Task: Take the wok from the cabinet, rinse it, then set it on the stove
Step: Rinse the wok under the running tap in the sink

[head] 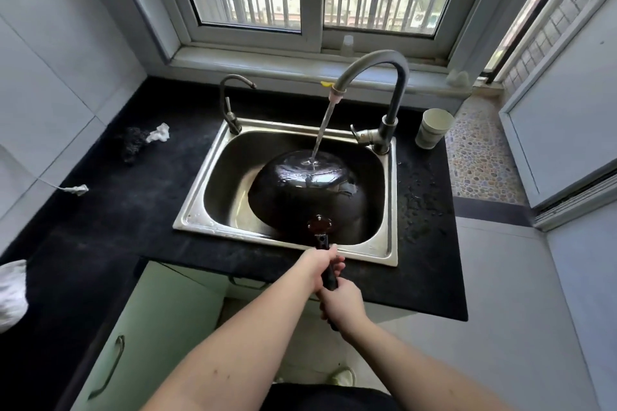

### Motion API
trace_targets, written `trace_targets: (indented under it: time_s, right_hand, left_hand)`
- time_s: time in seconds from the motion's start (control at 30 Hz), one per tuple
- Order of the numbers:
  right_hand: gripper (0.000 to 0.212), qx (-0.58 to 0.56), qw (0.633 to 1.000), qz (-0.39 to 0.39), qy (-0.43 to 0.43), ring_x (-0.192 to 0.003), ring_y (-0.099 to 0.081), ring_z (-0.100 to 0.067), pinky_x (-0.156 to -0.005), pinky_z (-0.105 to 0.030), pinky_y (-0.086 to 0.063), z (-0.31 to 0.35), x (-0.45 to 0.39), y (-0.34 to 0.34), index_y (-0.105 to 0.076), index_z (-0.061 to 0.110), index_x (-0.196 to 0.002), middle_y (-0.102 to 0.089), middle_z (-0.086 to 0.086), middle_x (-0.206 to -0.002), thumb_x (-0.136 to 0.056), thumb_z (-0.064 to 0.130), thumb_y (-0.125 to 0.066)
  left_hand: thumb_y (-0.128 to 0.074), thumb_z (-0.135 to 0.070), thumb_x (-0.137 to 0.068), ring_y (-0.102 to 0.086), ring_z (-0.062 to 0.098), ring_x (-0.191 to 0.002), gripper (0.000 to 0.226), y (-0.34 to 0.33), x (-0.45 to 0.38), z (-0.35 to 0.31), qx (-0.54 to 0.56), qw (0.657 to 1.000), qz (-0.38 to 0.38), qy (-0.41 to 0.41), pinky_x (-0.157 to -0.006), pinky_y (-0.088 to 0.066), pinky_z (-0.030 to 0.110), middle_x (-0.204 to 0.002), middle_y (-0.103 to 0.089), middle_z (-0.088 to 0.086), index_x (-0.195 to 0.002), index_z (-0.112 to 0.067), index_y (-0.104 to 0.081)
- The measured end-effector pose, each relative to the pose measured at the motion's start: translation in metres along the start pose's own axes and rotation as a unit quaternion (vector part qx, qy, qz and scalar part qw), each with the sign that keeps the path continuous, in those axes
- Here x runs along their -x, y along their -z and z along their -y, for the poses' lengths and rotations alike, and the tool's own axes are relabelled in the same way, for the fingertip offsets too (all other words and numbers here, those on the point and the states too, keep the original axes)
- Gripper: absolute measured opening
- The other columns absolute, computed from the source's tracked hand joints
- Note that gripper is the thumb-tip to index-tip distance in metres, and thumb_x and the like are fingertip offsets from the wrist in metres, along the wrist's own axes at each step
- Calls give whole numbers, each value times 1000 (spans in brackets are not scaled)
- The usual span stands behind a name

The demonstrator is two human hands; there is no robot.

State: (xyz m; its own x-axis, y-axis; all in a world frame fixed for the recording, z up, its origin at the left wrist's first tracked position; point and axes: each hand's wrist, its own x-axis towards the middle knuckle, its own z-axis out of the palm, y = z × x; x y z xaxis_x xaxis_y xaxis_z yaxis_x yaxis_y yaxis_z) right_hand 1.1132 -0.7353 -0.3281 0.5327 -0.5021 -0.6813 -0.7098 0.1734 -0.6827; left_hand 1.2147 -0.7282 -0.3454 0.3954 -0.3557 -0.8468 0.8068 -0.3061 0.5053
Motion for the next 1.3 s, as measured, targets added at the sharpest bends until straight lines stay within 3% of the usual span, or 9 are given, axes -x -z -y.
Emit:
trace_targets:
  time_s: [0.17, 0.37, 0.53, 0.7, 1.3]
  right_hand:
    - [14, 5, 1000, -1, 10, -40, -53, -17, -37, -22, -35, 2, -4, -5, -57, 13, -75, -59, -6, -56, -81, 26, -54]
    - [19, -40, 999, -12, -2, -39, -52, -18, -39, -23, -36, 11, -4, -32, -58, 13, -76, -58, -7, -56, -83, 30, -54]
    - [21, -49, 998, -28, -6, -39, -53, -19, -38, -24, -36, 16, -9, -40, -59, 12, -76, -59, -7, -57, -82, 30, -51]
    - [16, -43, 999, -27, -2, -40, -53, -19, -38, -23, -36, 9, -10, -41, -60, 11, -80, -59, -8, -57, -82, 26, -53]
    - [16, 21, 999, -22, 45, -47, -58, -20, -36, -21, -39, -2, -18, -29, -59, 11, -75, -64, -9, -65, -81, 26, -60]
  left_hand:
    - [-59, -23, -95, -50, 12, -56, 31, 6, -2, -3, 4, 1000, -17, 14, -55, -44, 24, -63, -50, 2, -68, -10, -52]
    - [-60, -14, -89, -39, 13, -45, 33, 20, -3, -16, -34, 999, -34, -1, -47, -39, 23, -49, -41, 0, -58, -12, -47]
    - [-59, -13, -86, -37, 13, -41, 25, 23, -5, -21, -58, 997, -40, -17, -45, -38, 22, -48, -42, 0, -64, -13, -47]
    - [-60, -17, -85, -36, 15, -42, 31, 24, -6, -15, -70, 997, -40, -15, -51, -38, 24, -49, -40, 1, -59, -13, -43]
    - [-53, -18, -88, -37, 13, -41, 27, 20, -3, -10, -37, 998, -53, -21, -49, -39, 24, -48, -40, -1, -63, -14, -44]
